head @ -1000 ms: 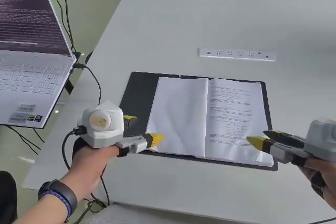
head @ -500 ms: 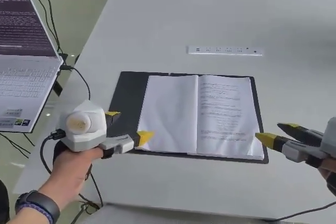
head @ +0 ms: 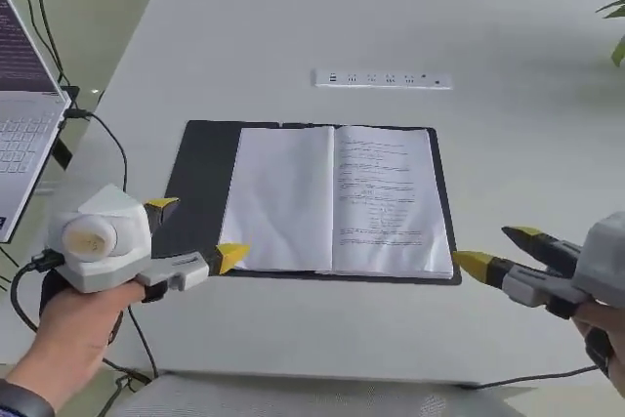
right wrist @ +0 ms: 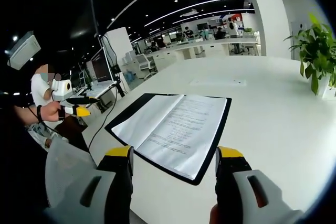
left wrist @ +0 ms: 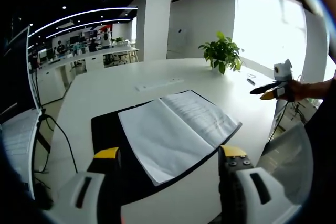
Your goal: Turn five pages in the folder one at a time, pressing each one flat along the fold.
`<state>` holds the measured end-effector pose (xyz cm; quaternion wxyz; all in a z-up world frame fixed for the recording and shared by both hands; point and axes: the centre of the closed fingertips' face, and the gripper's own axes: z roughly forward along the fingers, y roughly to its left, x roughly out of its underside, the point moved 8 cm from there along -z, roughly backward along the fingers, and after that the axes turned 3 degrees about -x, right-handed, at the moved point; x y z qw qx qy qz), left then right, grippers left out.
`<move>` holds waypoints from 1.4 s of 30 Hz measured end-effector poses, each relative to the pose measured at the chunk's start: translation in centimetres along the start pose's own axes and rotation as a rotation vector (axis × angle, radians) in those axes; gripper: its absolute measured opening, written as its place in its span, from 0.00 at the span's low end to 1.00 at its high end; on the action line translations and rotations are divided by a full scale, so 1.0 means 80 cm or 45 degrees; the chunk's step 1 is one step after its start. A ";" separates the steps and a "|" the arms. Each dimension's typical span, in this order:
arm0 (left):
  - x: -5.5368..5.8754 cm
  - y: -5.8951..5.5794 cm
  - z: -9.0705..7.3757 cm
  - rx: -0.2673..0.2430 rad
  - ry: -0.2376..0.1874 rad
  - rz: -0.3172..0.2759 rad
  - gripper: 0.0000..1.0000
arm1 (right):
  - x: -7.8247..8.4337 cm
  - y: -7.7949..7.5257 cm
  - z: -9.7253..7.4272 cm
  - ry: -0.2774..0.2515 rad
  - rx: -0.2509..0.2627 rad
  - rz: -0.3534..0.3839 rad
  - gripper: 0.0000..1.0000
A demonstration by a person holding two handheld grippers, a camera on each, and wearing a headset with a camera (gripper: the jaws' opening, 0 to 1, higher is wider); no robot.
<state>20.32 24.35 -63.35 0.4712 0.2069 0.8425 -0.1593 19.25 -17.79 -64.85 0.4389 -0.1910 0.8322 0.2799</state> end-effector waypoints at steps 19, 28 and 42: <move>-0.017 -0.026 0.035 0.104 0.014 0.034 0.72 | 0.008 0.003 -0.004 0.016 0.024 0.029 0.64; -0.034 -0.073 0.077 0.241 0.029 0.099 0.71 | 0.009 0.000 -0.006 0.013 0.039 0.046 0.64; -0.063 -0.135 0.144 0.385 0.040 0.163 0.70 | 0.013 -0.010 -0.012 -0.002 0.045 0.083 0.63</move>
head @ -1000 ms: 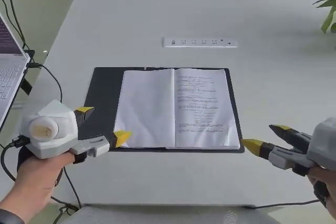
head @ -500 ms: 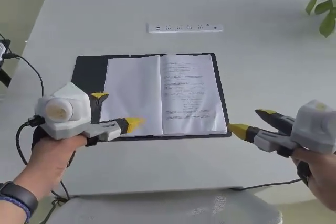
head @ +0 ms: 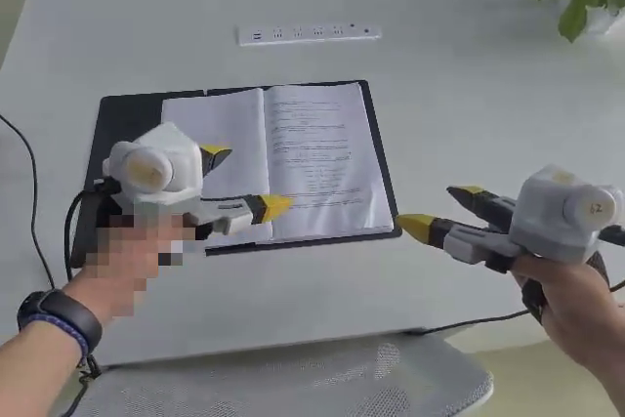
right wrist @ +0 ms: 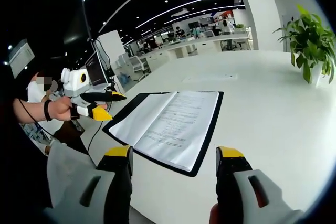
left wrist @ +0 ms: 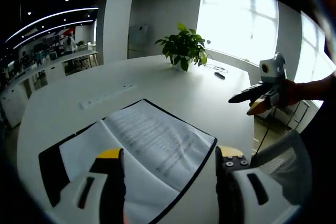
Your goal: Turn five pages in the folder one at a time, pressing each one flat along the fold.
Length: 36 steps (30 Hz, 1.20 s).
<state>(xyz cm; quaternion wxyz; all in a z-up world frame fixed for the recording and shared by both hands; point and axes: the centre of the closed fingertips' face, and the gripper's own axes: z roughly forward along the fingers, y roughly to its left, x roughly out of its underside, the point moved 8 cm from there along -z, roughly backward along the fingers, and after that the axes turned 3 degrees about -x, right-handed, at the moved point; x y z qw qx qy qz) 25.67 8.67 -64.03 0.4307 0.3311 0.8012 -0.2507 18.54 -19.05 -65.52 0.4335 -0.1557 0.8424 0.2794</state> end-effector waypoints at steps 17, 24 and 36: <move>0.000 -0.047 0.110 0.176 0.103 0.058 0.67 | 0.009 -0.011 -0.002 0.013 -0.027 0.032 0.61; 0.022 -0.061 0.158 0.193 0.172 0.032 0.65 | 0.013 -0.013 -0.004 0.024 -0.038 0.044 0.61; 0.044 -0.073 0.196 0.149 0.230 0.026 0.63 | 0.017 -0.022 -0.005 0.028 -0.038 0.081 0.58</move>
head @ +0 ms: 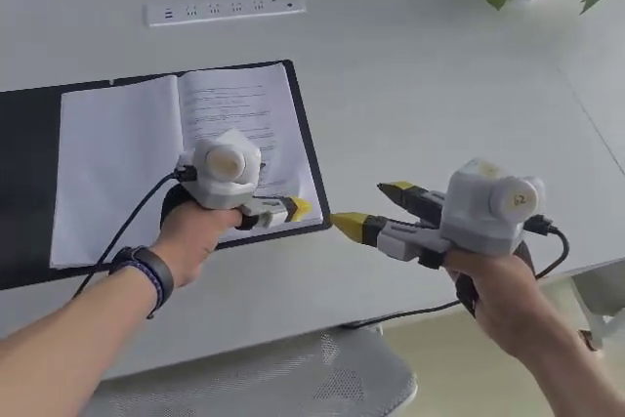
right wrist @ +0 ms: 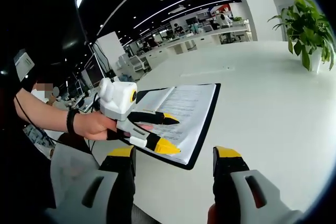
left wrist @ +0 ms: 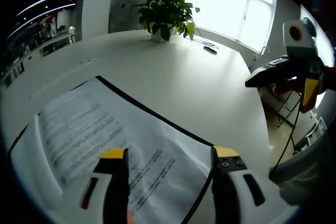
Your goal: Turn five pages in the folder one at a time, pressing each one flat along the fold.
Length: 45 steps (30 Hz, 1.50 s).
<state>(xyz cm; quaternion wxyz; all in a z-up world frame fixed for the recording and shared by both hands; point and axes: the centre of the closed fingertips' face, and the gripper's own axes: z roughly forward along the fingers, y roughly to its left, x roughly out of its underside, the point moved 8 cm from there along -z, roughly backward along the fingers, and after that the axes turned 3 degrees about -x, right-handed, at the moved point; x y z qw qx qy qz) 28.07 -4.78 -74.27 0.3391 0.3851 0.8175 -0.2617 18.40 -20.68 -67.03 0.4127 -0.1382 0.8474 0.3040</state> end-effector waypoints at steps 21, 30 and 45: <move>0.013 0.005 0.010 -0.123 -0.072 0.187 0.55 | 0.004 -0.007 0.014 0.022 -0.039 0.015 0.54; 0.014 0.006 0.008 -0.119 -0.078 0.193 0.52 | 0.002 -0.017 0.023 -0.004 -0.050 0.049 0.52; 0.014 0.013 0.010 -0.123 -0.085 0.168 0.46 | -0.018 -0.032 0.104 0.007 -0.146 0.095 0.48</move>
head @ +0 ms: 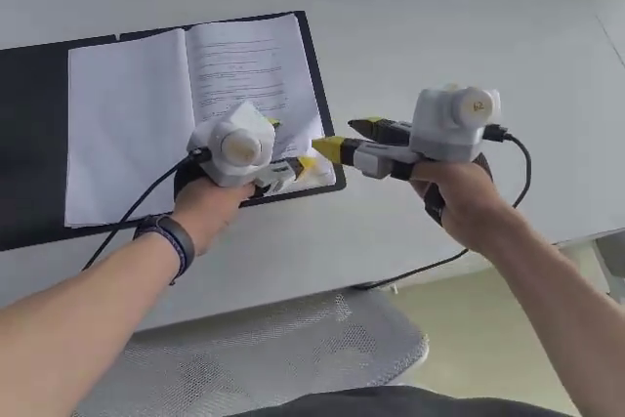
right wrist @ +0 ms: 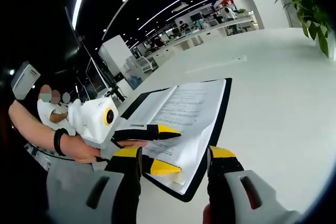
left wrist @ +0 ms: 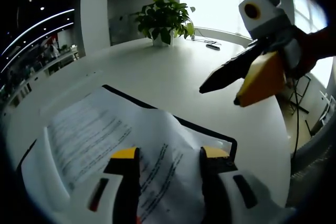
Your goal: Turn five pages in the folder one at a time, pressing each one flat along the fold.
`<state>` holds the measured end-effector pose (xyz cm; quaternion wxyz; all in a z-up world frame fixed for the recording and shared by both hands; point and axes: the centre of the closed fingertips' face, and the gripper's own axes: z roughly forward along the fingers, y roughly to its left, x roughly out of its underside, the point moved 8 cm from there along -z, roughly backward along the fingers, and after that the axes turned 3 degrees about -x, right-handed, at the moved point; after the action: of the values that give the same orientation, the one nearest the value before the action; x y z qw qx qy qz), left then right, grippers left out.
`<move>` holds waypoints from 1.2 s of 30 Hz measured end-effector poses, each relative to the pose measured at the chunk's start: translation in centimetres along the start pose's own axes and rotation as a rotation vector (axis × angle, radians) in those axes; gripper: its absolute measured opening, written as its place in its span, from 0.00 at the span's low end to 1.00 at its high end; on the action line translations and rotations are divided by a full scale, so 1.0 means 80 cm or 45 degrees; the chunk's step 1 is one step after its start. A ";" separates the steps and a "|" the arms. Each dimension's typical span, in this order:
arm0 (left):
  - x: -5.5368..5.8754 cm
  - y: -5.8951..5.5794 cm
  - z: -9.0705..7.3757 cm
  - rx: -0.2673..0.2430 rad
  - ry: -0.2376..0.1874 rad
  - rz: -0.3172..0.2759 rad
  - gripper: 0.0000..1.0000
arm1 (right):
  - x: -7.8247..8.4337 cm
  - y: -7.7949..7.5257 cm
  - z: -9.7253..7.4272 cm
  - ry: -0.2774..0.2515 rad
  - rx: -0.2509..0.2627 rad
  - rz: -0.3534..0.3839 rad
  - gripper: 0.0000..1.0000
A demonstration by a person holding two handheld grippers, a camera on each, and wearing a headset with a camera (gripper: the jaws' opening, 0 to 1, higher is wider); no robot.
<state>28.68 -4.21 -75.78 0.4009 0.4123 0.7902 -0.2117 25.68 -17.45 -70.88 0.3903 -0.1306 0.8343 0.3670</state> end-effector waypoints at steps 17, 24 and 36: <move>-0.005 -0.002 -0.005 0.002 0.007 -0.008 0.46 | 0.002 -0.022 0.048 -0.019 -0.067 0.212 0.36; -0.006 -0.002 -0.005 0.001 0.007 -0.014 0.46 | 0.009 -0.028 0.052 -0.049 -0.085 0.297 0.24; -0.009 0.000 -0.006 0.035 0.019 -0.054 0.47 | 0.008 -0.037 0.043 -0.106 -0.102 0.395 0.01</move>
<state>28.68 -4.22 -74.95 0.3848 0.4025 0.7988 -0.2278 28.62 -17.03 -74.35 0.3576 -0.0003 0.8122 0.4609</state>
